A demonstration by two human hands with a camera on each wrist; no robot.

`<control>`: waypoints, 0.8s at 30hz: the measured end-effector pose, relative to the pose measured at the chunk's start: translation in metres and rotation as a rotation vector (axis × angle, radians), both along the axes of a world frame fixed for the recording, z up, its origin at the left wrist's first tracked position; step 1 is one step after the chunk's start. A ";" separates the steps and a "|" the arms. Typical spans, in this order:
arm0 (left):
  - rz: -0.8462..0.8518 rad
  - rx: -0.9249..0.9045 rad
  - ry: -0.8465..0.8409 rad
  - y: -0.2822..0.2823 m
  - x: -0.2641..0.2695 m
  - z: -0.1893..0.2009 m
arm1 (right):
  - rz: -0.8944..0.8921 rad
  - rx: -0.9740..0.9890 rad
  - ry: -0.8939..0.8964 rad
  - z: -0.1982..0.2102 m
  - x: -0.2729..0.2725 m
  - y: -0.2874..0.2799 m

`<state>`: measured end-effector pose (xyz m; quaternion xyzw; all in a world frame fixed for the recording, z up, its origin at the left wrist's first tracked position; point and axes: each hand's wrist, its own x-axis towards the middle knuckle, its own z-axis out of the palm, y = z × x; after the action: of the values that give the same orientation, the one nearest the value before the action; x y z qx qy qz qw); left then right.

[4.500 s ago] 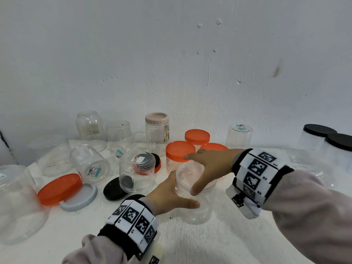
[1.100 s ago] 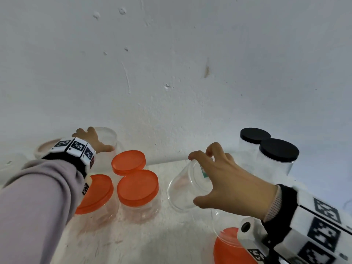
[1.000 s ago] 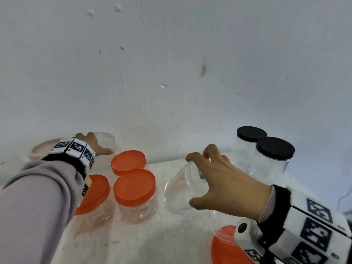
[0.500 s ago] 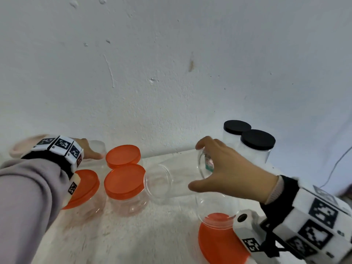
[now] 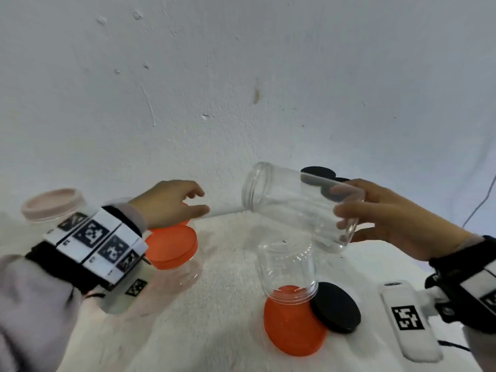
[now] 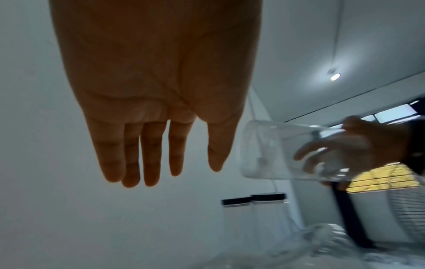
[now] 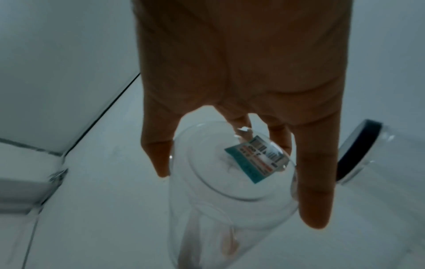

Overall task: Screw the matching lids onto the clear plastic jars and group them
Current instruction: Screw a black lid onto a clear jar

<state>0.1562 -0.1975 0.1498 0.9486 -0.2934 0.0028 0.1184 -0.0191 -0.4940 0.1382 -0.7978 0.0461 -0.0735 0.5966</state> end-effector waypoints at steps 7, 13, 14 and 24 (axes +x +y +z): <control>-0.424 -0.104 0.000 -0.065 -0.081 -0.040 | -0.134 0.146 -0.035 -0.015 -0.012 -0.038; -0.645 0.130 0.063 -0.135 -0.114 -0.081 | -0.123 0.271 0.030 -0.029 -0.007 -0.050; -0.663 0.181 0.049 -0.146 -0.117 -0.086 | -0.114 0.286 0.053 -0.032 -0.007 -0.052; -0.625 0.637 -0.265 -0.188 -0.127 -0.130 | -0.023 0.355 0.190 -0.048 -0.002 -0.054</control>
<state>0.0296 -0.3852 0.0195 0.7955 -0.5638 -0.0022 -0.2222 -0.0210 -0.5484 0.0898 -0.6827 0.1237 0.0046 0.7201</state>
